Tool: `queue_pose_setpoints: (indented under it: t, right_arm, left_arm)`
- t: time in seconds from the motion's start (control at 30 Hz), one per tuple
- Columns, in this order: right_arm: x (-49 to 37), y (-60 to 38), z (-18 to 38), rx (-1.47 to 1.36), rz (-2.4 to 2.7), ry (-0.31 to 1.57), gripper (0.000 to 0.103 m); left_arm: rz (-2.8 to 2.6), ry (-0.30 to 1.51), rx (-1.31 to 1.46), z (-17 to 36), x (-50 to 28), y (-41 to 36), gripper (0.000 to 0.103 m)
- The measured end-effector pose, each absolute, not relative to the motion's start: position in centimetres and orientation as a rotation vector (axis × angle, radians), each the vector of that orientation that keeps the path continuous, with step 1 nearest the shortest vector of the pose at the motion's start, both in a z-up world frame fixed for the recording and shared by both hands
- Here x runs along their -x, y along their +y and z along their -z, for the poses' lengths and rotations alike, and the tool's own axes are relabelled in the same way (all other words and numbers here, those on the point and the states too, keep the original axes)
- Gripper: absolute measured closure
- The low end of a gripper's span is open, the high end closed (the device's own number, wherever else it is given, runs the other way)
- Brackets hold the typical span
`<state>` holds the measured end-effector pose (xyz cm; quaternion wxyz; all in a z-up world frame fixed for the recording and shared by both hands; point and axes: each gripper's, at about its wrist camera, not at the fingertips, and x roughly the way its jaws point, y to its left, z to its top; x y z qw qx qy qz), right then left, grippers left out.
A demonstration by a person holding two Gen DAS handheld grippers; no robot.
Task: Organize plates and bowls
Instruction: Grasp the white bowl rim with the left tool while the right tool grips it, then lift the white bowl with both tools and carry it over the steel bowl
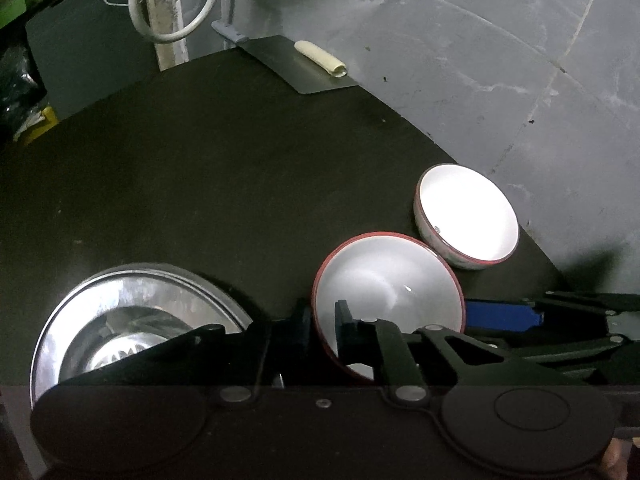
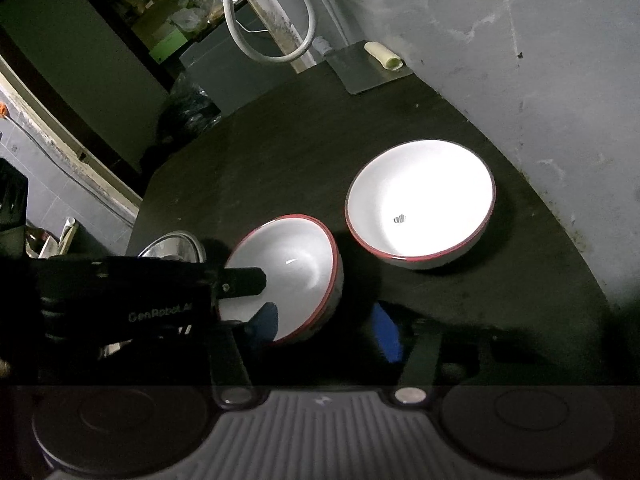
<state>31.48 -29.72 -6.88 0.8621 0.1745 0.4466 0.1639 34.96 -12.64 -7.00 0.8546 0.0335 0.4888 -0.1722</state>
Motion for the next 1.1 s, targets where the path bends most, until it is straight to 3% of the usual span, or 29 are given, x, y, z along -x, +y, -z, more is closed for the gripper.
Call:
queue_pose_setpoints:
  t: [0.23, 0.53, 1.1]
  right_arm:
    - [-31.7, -29.5, 7.0, -0.374, -0.355, 0.949, 0.066]
    - [-30.6, -29.1, 6.9, -0.343, -0.347, 0.954, 0.073]
    - [-26.3, -27.5, 3.8, -0.306, -0.361, 0.883, 0.077]
  left_arm:
    - [0.371, 1.03, -0.036, 7.0, -34.5, -12.3, 0.094]
    - [0.377, 1.028, -0.026, 6.8, -33.3, -12.1, 0.095]
    - [0.359, 0.954, 0.025, 3.8, -28.3, -10.0, 0.095]
